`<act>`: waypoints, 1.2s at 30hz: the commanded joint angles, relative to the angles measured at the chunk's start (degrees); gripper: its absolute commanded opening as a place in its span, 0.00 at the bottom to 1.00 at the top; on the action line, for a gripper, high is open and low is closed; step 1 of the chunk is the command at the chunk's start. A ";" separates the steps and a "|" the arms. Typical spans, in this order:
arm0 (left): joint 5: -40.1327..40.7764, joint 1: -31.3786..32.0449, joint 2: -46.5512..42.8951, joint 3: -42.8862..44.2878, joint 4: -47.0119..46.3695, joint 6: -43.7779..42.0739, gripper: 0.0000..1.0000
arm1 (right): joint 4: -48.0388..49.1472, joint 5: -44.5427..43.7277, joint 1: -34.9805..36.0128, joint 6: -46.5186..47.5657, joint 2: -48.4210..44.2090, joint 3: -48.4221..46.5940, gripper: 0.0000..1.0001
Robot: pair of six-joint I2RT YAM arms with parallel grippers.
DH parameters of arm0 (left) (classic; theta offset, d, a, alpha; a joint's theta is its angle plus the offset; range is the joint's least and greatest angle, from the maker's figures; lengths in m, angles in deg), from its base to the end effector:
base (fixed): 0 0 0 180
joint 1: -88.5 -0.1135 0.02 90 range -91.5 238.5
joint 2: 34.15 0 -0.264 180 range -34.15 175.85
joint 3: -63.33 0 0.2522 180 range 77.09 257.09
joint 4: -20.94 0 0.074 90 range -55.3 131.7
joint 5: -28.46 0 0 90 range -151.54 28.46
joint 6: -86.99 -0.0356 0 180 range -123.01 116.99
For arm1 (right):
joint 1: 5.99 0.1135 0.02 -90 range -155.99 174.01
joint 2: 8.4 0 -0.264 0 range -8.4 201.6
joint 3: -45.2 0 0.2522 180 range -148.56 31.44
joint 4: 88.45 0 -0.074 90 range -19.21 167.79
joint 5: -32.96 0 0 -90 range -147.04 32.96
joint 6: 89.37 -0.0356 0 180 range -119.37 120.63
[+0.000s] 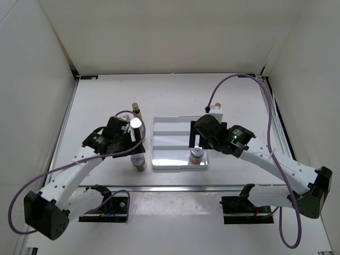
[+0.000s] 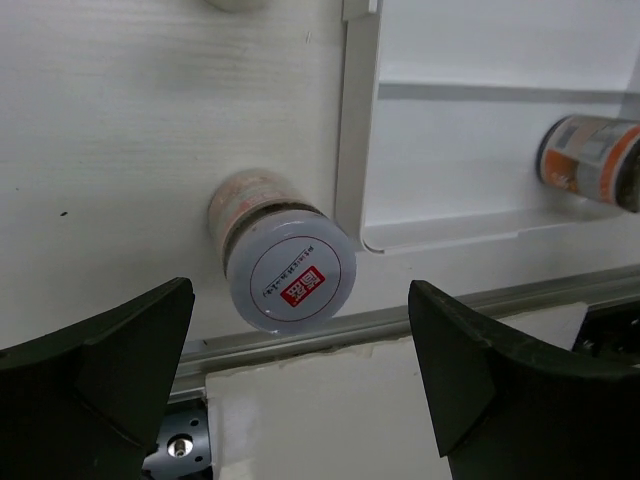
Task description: Organize the condiment bottles
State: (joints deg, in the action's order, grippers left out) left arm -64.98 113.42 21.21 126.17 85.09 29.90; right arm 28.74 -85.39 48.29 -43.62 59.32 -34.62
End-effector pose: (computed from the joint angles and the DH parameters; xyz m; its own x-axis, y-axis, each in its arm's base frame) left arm 0.1625 -0.0779 0.2720 -0.8809 -0.1887 -0.4340 -0.0335 0.9396 -0.3406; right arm 0.1499 0.1795 0.3291 -0.6997 0.0788 -0.7100 -0.0708 0.9814 0.1786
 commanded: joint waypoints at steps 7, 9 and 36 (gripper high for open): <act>5.82 7.23 7.66 -0.65 -0.65 1.98 0.99 | 0.98 -0.12 0.21 1.10 -5.67 3.84 1.00; 6.43 8.12 9.41 -0.65 -0.65 2.51 0.99 | 0.98 -0.82 0.21 1.10 -7.16 4.45 1.00; 21.28 27.36 21.61 23.69 6.75 10.69 0.25 | -1.91 -4.07 0.21 -0.49 -10.59 7.35 1.00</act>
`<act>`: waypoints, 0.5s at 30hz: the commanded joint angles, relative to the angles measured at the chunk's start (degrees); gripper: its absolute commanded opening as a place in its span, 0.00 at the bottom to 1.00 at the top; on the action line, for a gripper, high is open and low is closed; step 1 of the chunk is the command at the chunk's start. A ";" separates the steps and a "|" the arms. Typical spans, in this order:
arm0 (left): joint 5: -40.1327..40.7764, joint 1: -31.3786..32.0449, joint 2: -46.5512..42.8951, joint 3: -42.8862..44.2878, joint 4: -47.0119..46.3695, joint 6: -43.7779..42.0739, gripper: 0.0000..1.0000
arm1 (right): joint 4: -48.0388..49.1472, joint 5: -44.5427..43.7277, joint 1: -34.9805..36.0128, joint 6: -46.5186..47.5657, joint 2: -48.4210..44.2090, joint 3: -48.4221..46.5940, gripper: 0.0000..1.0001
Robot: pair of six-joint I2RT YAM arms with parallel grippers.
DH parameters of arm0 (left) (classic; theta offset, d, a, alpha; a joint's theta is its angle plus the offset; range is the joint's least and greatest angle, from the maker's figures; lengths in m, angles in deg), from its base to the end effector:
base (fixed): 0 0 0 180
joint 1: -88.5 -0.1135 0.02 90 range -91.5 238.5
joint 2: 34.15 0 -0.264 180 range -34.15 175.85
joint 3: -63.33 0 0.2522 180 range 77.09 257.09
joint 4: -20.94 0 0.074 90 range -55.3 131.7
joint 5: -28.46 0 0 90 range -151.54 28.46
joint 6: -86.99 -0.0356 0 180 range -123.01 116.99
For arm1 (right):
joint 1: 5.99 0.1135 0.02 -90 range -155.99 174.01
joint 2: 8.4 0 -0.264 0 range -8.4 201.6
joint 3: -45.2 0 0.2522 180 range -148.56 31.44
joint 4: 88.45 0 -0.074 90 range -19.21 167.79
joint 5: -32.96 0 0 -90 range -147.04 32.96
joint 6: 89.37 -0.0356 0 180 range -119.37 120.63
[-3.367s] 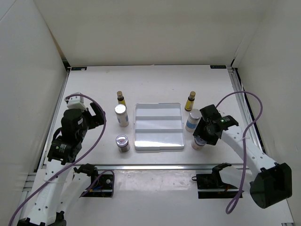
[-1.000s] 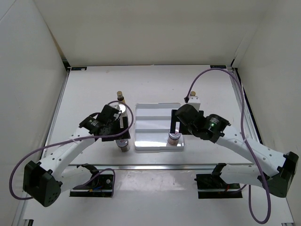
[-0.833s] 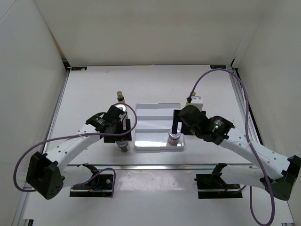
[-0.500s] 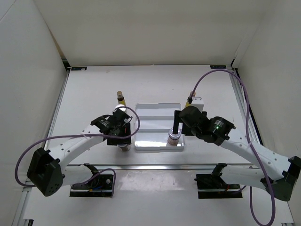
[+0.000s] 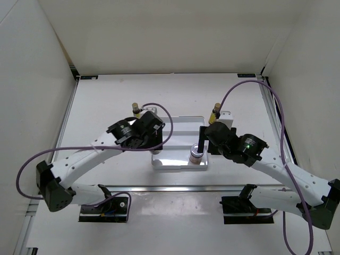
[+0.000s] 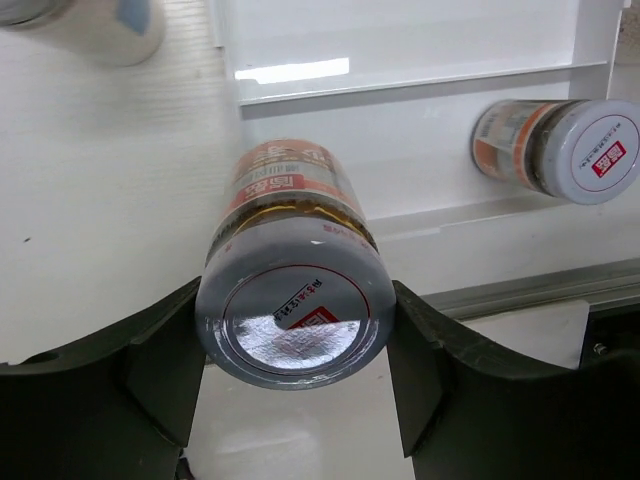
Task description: Organize the condiment bottles
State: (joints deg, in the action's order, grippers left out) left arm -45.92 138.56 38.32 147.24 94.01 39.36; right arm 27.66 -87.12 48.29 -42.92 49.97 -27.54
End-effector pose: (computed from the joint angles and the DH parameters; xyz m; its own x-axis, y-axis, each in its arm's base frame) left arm 0.1609 -0.1772 0.3200 -0.8596 0.0157 -0.5107 0.1042 0.9839 -0.1452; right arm 0.1277 0.1470 0.3212 -0.6750 0.0825 -0.7332 -0.0655 0.9831 0.1710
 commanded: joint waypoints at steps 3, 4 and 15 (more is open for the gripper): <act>1.61 3.54 9.16 3.24 -6.39 1.22 0.25 | -2.94 -2.95 0.21 -1.19 -2.38 -0.26 1.00; 1.61 3.55 10.23 3.24 -7.27 1.22 0.25 | -3.48 -2.96 0.21 -1.19 -2.38 -0.78 1.00; -0.06 4.08 18.76 1.49 -12.38 1.75 0.42 | -8.49 -6.56 0.21 -2.76 -9.94 0.27 1.00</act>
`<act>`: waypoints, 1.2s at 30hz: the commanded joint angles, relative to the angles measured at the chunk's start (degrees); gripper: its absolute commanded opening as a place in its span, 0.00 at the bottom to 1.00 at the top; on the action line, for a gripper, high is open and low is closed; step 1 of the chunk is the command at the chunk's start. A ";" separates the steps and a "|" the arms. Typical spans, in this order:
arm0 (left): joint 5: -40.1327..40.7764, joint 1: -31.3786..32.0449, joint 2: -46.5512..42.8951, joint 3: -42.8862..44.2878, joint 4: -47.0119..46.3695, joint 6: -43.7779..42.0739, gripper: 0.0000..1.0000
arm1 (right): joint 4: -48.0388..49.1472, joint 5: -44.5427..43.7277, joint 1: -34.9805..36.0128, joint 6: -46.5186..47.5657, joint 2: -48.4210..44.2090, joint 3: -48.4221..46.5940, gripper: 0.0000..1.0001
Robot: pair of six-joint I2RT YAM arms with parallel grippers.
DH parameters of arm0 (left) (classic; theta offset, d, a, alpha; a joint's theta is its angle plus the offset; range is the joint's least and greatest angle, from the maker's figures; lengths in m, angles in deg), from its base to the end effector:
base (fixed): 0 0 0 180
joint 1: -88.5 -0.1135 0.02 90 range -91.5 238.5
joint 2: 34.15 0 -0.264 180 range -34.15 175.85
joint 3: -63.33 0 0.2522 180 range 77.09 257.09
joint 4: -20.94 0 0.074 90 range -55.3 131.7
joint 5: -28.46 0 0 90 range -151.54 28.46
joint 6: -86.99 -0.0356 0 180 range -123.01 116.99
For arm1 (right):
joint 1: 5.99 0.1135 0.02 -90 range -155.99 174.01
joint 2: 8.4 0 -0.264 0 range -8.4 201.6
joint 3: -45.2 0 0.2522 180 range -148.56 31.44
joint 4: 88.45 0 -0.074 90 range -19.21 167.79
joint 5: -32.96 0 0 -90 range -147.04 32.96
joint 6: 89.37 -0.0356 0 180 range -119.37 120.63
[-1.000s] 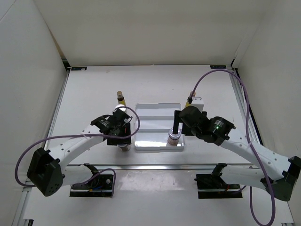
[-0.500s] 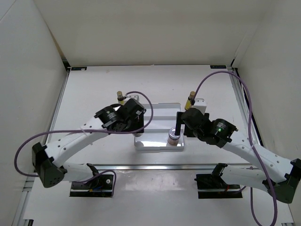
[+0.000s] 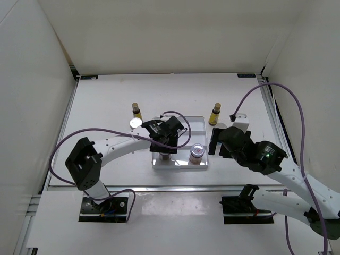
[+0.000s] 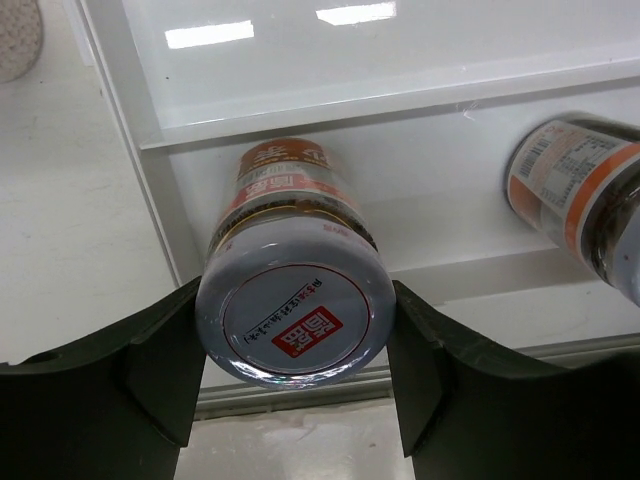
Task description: Organize the condiment bottles
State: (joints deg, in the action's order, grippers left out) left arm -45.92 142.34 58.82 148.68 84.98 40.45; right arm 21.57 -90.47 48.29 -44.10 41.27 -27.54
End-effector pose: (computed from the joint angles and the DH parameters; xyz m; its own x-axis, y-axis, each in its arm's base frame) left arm 0.1952 -0.2509 0.2409 -0.9070 0.1183 -0.4042 0.1429 0.9893 -0.0309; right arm 0.1047 0.1120 0.3378 -0.6251 0.1367 -0.7685 -0.0252 0.9805 0.1950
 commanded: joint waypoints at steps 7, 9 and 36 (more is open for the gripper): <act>-1.11 0.30 -1.21 -1.10 -4.49 1.36 0.82 | -4.33 -4.45 -0.32 -3.09 2.35 0.80 1.00; -1.11 0.30 -2.08 -1.10 -4.49 1.36 0.88 | -4.33 -4.45 -0.93 -2.39 4.11 0.80 1.00; 31.58 -13.23 -39.34 -16.20 -1.85 -20.52 1.00 | 9.29 18.23 -28.27 18.36 27.67 -10.72 1.00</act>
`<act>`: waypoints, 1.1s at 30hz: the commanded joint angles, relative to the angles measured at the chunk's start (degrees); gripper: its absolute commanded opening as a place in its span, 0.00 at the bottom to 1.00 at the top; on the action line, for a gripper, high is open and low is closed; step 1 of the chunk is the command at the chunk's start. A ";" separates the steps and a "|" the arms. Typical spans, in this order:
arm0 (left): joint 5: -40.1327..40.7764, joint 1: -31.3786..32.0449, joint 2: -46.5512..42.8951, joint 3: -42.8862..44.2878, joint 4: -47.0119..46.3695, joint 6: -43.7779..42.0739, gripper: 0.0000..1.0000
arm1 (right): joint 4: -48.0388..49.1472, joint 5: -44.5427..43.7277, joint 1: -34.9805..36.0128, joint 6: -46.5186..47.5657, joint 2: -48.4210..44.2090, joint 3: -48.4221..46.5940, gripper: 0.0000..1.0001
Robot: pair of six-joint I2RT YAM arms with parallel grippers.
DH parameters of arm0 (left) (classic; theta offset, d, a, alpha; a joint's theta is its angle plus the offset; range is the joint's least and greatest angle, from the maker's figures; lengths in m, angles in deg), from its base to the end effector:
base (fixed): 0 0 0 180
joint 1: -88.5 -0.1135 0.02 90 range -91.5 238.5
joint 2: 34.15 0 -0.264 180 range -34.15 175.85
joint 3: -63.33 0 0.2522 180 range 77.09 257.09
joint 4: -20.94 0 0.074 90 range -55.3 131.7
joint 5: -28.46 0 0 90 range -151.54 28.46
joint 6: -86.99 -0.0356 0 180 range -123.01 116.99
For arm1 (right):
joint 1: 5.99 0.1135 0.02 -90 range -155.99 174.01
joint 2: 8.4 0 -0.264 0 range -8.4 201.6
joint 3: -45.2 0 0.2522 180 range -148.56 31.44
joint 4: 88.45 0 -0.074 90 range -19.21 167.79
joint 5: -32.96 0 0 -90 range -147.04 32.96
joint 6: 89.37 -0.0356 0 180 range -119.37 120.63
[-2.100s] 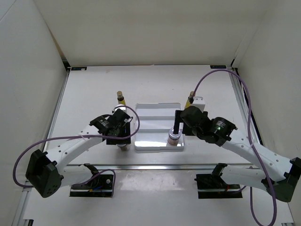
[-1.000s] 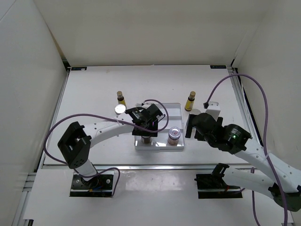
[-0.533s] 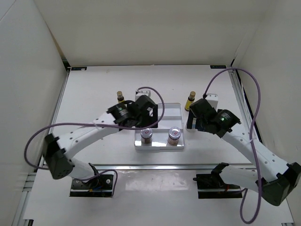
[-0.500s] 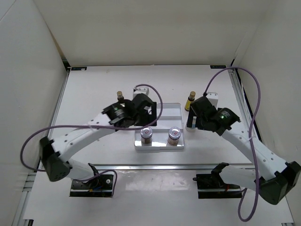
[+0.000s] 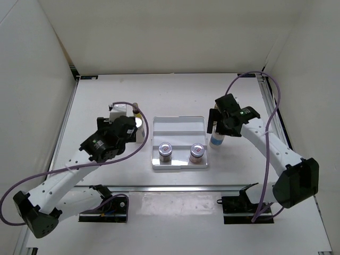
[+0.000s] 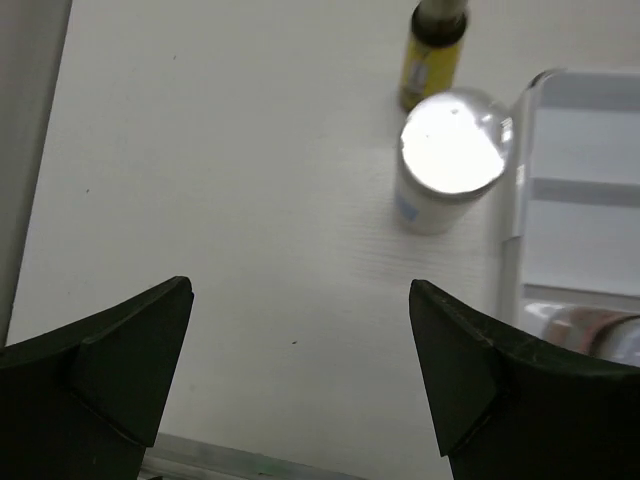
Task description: Organize the condiment bottles
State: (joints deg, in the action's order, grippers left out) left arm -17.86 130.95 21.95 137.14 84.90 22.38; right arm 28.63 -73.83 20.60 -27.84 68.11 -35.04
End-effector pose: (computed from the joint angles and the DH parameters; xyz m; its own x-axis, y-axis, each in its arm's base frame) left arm 0.1509 -0.1047 0.3373 -0.5397 0.0734 -0.8386 -0.1059 0.9823 0.1542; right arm 0.2420 0.1096 0.2938 -0.8164 0.1017 -0.5685 0.1057 0.9941 0.0261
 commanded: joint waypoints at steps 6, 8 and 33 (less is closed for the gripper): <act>0.27 -2.47 -7.40 -7.67 -8.35 -5.51 1.00 | 4.08 0.98 -0.57 3.16 2.06 -3.22 0.83; 0.87 -2.99 -6.01 -7.67 -8.36 -6.05 1.00 | 4.08 0.98 -0.57 3.16 2.06 -2.61 0.70; 2.02 -2.99 -3.01 -7.67 -8.36 -6.58 1.00 | 0.12 -1.48 -0.05 4.91 -4.97 -8.32 0.92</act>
State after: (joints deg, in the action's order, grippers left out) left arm -17.10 128.29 19.24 128.88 77.49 16.28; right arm 29.26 -75.03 20.35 -24.01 61.44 -44.26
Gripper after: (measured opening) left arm 0.998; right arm 0.847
